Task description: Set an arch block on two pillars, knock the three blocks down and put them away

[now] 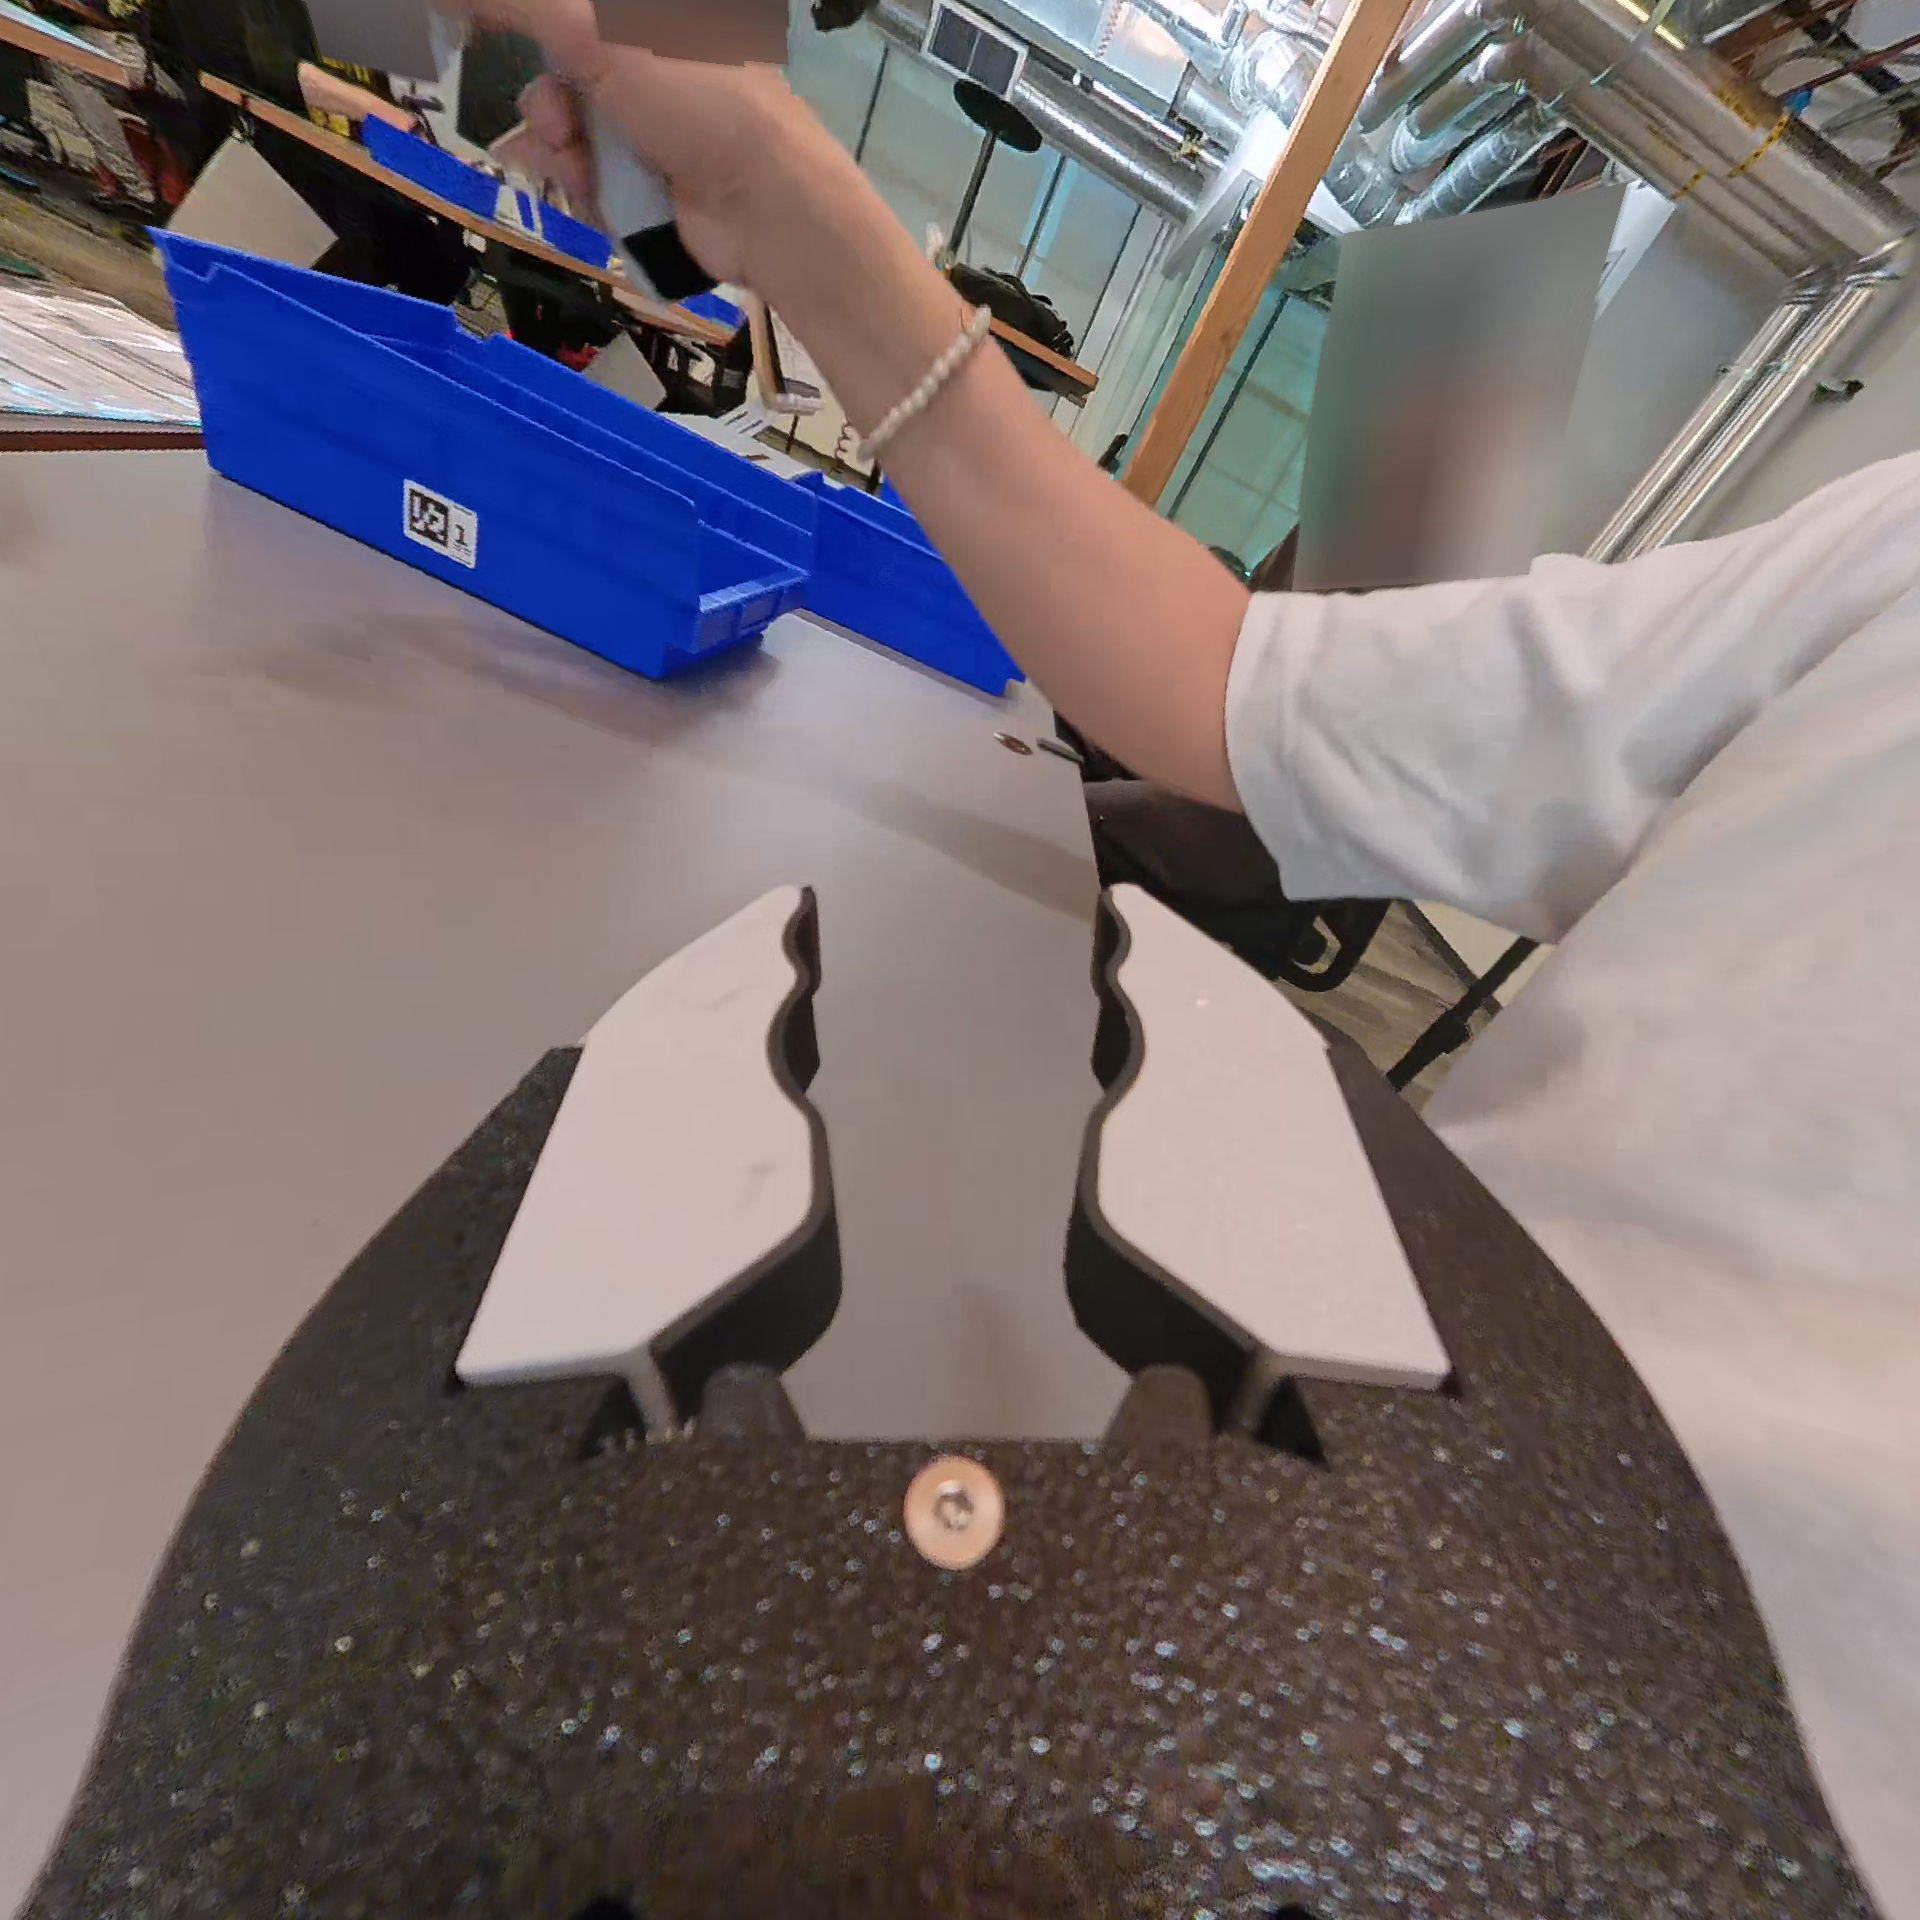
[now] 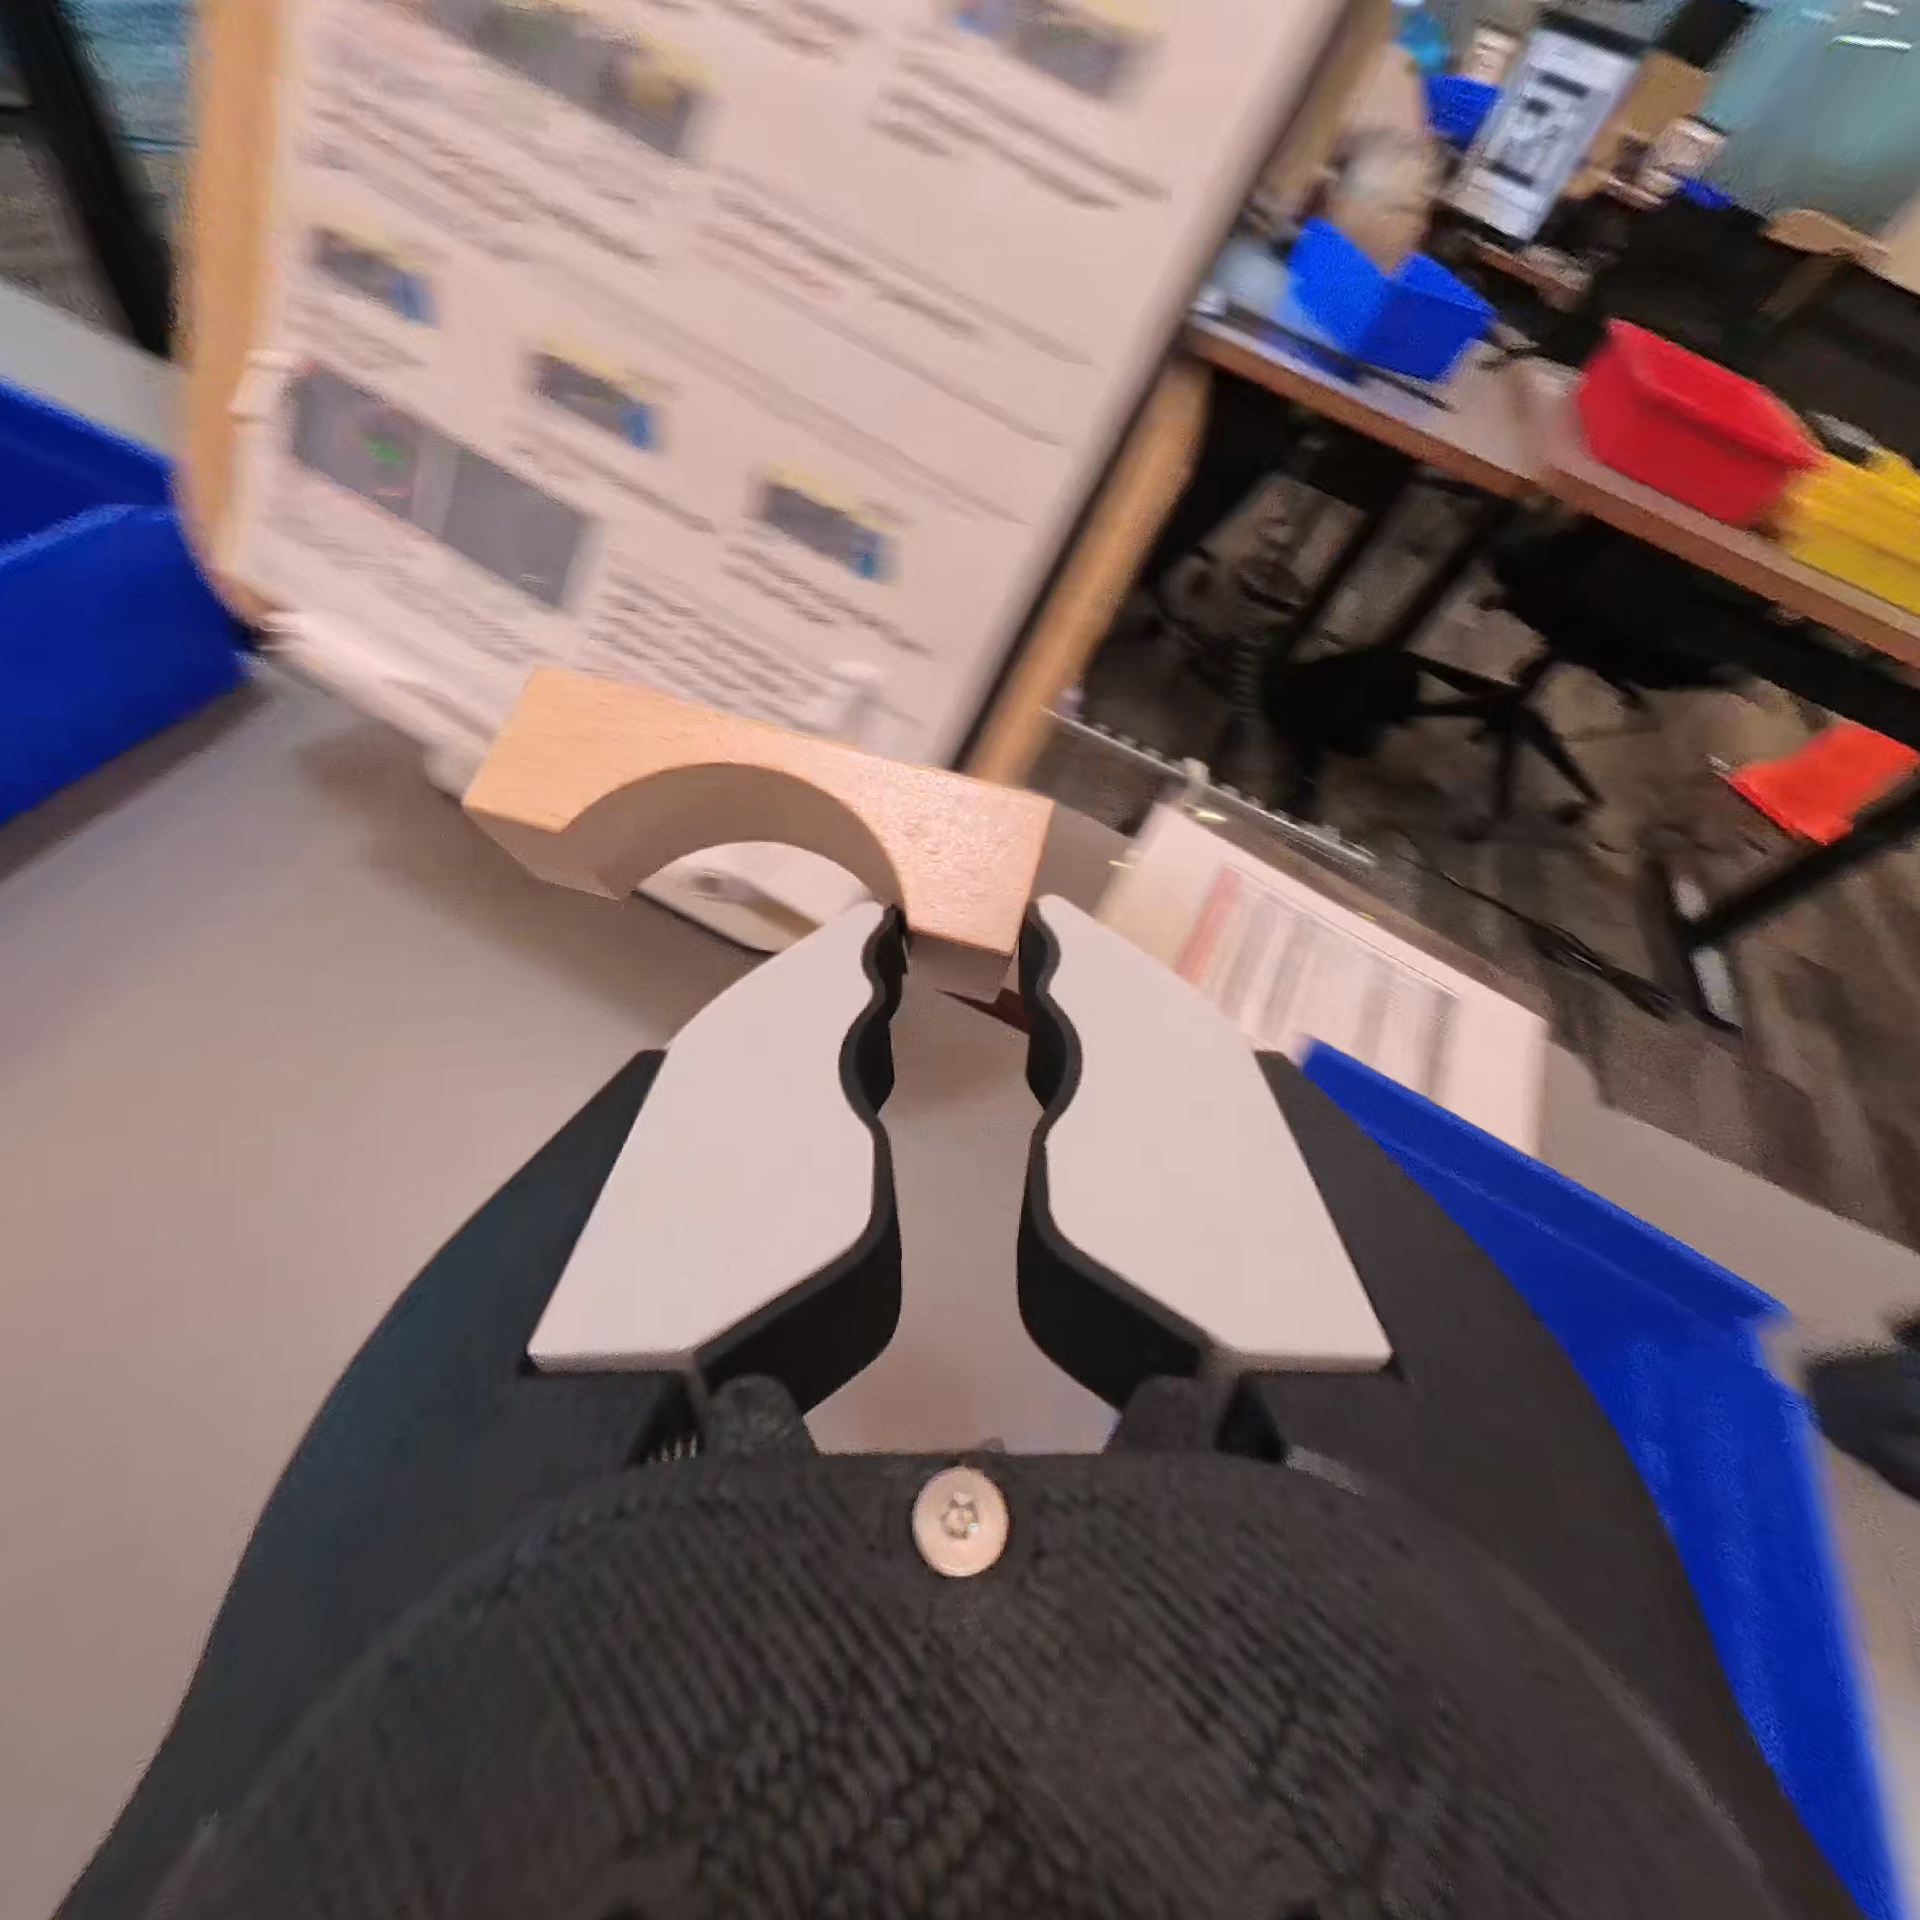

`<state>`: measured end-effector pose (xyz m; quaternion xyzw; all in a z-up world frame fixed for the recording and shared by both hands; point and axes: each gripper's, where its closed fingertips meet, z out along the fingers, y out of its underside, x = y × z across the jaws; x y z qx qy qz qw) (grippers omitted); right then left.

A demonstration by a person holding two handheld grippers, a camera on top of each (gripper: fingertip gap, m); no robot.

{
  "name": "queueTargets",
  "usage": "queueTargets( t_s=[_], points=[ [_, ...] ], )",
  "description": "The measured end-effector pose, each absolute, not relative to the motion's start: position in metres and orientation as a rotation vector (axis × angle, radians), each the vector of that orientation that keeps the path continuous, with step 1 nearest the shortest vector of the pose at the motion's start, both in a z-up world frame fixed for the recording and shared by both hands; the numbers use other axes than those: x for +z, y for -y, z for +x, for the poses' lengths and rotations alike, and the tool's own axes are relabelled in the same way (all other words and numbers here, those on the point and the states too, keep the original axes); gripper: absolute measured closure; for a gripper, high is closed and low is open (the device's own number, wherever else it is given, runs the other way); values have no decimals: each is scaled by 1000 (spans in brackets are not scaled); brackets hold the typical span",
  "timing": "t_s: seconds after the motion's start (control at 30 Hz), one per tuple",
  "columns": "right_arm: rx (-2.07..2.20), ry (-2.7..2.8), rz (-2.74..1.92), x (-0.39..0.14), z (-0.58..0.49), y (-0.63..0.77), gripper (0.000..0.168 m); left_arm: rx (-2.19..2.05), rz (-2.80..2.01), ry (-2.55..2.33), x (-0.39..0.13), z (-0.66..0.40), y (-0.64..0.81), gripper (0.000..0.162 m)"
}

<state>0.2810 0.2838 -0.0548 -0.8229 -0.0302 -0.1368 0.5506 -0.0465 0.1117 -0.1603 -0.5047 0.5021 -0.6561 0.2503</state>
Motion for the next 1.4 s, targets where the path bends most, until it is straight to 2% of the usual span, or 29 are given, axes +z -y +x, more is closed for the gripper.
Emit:
queueTargets(
  t_s=[0.03,0.17,0.33,0.6,0.87,1.0,1.13,1.27,1.4],
  points=[
    [-355,10,-1953,-49,312,-270,146,-1785,-1372,-1377,-160,-44,-109,112],
    [-398,-245,-2007,-61,423,-217,146,-1787,-1375,-1415,-162,-32,-97,112],
    [-372,-496,-2112,-123,501,-185,146,-1771,-1405,-1484,-169,-18,-84,112],
    [-295,-666,-2313,-224,534,-192,145,-1726,-1469,-1513,-175,-8,-80,111],
    [-296,-629,-2488,-279,541,-188,146,-1699,-1522,-1500,-179,-12,-87,111],
    [-313,-591,-2483,-277,540,-188,144,-1702,-1525,-1507,-181,-10,-88,111],
    [-362,-519,-2406,-246,538,-190,117,-1697,-1521,-1521,-182,-10,-87,110],
    [-373,-420,-2241,-180,518,-195,91,-1661,-1510,-1508,-174,-16,-96,107],
    [-103,-171,-2137,-128,425,-205,75,-1552,-1518,-1450,-159,-31,-125,104]
  ],
)
